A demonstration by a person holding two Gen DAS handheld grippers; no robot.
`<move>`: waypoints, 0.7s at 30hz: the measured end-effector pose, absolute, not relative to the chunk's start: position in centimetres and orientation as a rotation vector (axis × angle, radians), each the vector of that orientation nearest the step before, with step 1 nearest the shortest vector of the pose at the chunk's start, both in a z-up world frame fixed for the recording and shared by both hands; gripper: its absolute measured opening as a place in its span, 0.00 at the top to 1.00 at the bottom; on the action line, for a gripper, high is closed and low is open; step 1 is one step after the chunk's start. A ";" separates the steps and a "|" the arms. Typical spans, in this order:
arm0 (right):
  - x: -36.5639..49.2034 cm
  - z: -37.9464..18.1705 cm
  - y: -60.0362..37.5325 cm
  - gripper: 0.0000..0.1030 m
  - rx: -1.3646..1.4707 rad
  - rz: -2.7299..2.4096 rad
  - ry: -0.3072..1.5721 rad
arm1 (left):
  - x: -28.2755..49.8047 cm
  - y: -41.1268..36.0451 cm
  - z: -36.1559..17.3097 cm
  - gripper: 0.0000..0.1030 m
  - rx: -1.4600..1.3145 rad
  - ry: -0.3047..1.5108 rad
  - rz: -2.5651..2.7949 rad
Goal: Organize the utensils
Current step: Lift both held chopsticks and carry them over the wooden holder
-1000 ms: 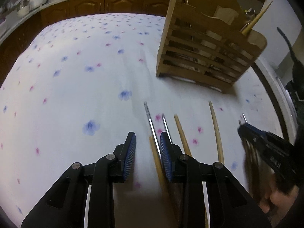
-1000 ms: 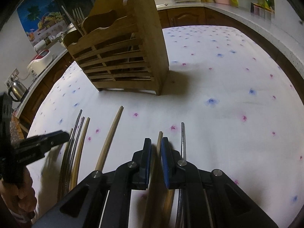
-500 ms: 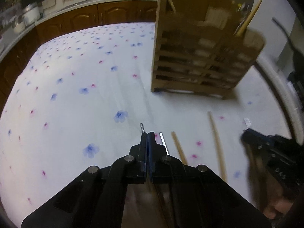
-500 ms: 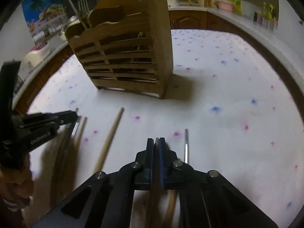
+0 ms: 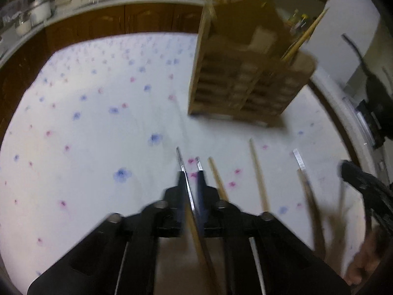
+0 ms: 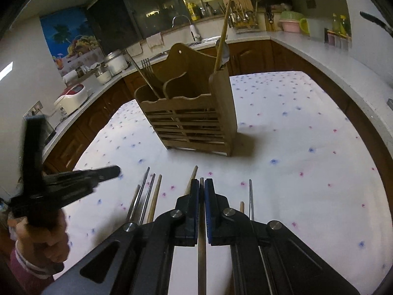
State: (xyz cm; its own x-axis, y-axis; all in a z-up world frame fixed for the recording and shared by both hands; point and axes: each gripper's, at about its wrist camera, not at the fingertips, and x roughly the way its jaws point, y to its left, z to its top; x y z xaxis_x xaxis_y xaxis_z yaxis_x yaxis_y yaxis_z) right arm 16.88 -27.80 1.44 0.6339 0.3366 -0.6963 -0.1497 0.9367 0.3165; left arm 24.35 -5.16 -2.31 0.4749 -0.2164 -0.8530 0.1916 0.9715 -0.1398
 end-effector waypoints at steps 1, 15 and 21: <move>16.7 1.4 -27.9 0.96 0.244 0.280 0.841 | 24.7 -5.3 -3.0 0.75 -0.014 1.053 -0.229; 15.8 0.8 -28.4 0.96 0.283 0.276 0.850 | 26.0 -7.4 -4.8 0.95 0.108 1.048 -0.210; 15.1 2.0 -28.4 0.96 0.289 0.285 0.818 | 23.7 -4.9 -1.0 0.97 -0.048 0.963 -0.271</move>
State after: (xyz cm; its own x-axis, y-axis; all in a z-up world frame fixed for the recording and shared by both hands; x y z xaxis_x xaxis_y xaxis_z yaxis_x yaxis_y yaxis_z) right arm 15.13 -28.41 1.99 0.6500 0.3575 -0.6706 -0.1367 0.9231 0.3595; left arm 23.66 -4.90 -0.99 0.5402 -0.2494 -0.8038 0.2071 0.9651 -0.1602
